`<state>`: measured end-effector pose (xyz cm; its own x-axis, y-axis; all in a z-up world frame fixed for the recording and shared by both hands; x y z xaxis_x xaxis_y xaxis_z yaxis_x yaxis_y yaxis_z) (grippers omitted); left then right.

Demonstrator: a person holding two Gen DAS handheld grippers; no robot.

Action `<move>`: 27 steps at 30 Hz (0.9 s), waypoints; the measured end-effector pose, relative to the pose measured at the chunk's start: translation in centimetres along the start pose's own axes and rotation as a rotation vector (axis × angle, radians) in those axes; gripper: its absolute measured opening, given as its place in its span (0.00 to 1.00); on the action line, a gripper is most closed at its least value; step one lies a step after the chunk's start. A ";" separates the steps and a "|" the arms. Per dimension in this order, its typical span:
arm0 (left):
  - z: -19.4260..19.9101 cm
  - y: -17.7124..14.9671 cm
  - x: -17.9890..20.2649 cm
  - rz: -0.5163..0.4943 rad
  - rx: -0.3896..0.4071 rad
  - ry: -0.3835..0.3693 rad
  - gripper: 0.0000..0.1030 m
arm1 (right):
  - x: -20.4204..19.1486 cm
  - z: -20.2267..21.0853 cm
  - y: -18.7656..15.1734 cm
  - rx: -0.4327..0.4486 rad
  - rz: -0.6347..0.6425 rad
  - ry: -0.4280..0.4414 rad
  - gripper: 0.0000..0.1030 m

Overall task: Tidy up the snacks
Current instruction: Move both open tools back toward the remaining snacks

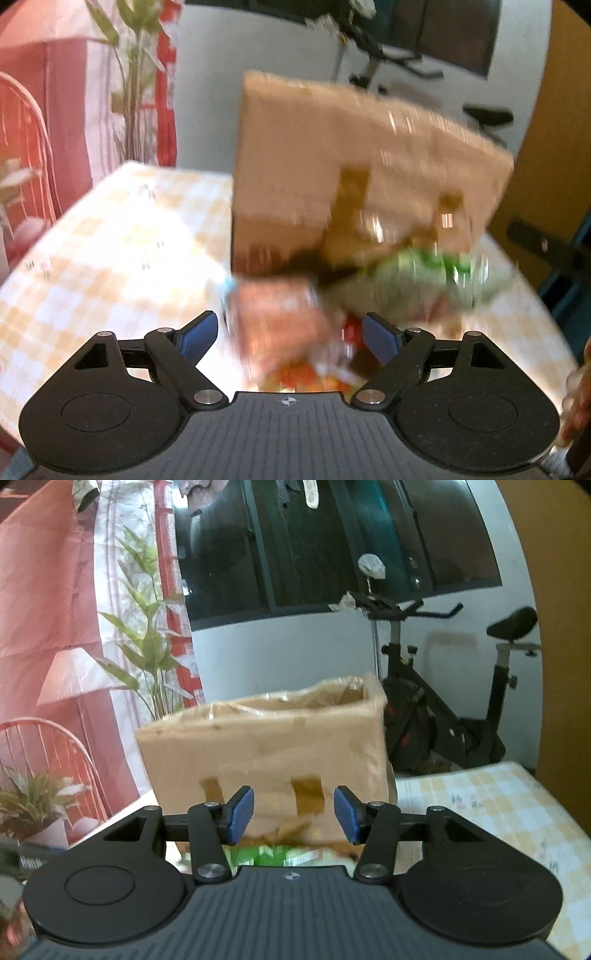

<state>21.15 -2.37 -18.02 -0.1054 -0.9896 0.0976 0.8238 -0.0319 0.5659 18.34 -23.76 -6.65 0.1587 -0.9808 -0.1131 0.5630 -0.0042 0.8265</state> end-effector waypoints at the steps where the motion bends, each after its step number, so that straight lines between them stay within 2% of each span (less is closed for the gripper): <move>1: -0.5 -0.7 0.2 -0.016 -0.016 0.001 0.84 | 0.0 0.0 -0.7 -0.010 0.002 -0.005 0.50; 5: -1.6 -2.7 0.5 -0.034 -0.061 -0.010 0.84 | 0.3 -0.3 -3.0 -0.044 0.010 -0.021 0.50; 12: -3.2 -3.7 -0.3 0.030 -0.125 -0.041 0.83 | 0.9 -2.2 -7.0 -0.164 -0.017 -0.013 0.50; 19: -4.4 -5.0 2.0 -0.064 -0.179 -0.072 0.84 | 0.4 -3.5 -8.7 -0.233 -0.016 0.012 0.50; 22: -5.1 -5.7 2.7 -0.098 -0.213 -0.061 0.84 | 0.2 -3.9 -9.2 -0.251 -0.011 0.015 0.50; 27: -6.0 -6.6 2.7 -0.096 -0.265 -0.030 0.83 | 0.4 -4.3 -9.6 -0.272 -0.016 0.008 0.50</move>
<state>18.72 -5.70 -26.42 -0.2035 -0.9757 0.0807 0.9256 -0.1649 0.3406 16.46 -23.25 -16.98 0.1534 -0.9795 -0.1302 0.7625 0.0335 0.6462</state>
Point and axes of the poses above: each gripper's, at about its wrist camera, not at the fingertips, and z roughly against the way its jaws point, x to its right, y to its top, the point moved 8 cm from there along -z, roughly the way its jaws point, and after that the axes turned 15 degrees about -x, right-handed, at the moved point
